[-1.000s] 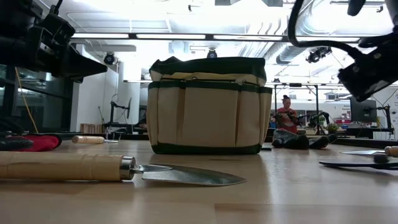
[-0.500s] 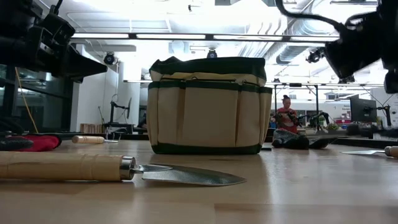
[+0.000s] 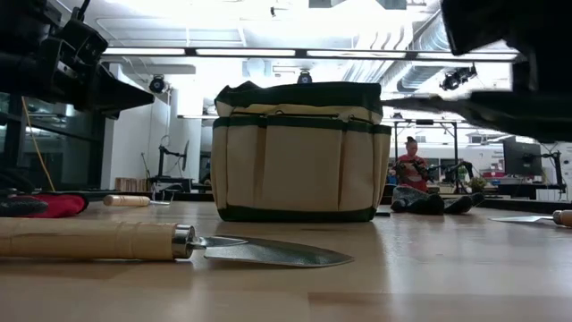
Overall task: Pick & Place Garden tools in Gardening bag
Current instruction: Put the green shear scissors into the gardening bag
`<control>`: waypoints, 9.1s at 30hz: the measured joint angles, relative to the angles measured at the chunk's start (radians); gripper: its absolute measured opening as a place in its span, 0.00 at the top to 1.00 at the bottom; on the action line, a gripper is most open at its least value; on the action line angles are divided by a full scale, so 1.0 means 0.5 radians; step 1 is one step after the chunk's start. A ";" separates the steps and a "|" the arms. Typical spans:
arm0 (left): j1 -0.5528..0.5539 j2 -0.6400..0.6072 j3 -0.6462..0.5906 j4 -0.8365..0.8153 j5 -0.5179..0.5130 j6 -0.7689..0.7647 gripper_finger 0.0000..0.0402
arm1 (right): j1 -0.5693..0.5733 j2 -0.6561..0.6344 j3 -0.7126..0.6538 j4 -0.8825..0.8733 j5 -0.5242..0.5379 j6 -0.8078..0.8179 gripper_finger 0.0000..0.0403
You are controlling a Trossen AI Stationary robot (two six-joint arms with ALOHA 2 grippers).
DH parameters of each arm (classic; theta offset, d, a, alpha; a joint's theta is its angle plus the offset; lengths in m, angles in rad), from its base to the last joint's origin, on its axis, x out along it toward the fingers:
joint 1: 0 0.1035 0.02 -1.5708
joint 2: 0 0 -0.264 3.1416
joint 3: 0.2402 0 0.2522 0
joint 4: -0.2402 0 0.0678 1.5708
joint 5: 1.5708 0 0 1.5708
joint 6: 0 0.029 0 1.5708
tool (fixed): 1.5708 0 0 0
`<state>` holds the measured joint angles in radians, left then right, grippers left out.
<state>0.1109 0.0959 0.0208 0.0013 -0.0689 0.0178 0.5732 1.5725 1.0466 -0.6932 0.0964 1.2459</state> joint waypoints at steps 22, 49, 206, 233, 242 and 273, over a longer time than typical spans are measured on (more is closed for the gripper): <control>0.000 0.000 0.000 0.000 0.000 0.000 0.97 | -0.178 -0.011 0.001 0.829 0.437 -0.800 0.89; 0.000 0.000 0.000 0.000 0.000 0.000 0.97 | -0.471 -0.011 0.002 2.221 0.975 -2.215 0.89; 0.000 0.000 0.001 -0.002 0.015 0.001 0.97 | -1.055 0.083 0.452 0.138 0.048 -2.463 0.89; 0.001 0.000 0.001 -0.002 0.016 0.000 0.97 | -1.148 0.126 0.451 0.138 -0.108 -2.526 0.89; 0.000 0.000 0.000 -0.002 0.016 0.000 0.97 | -1.130 0.131 0.451 0.137 -0.236 -2.636 0.89; 0.001 0.000 0.001 -0.002 0.016 0.001 0.97 | -1.182 0.172 0.452 0.037 0.015 -2.658 0.88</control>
<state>0.1112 0.0956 0.0211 0.0006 -0.0608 0.0181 -0.0178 1.6585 1.2724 -0.6745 0.1040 -0.0829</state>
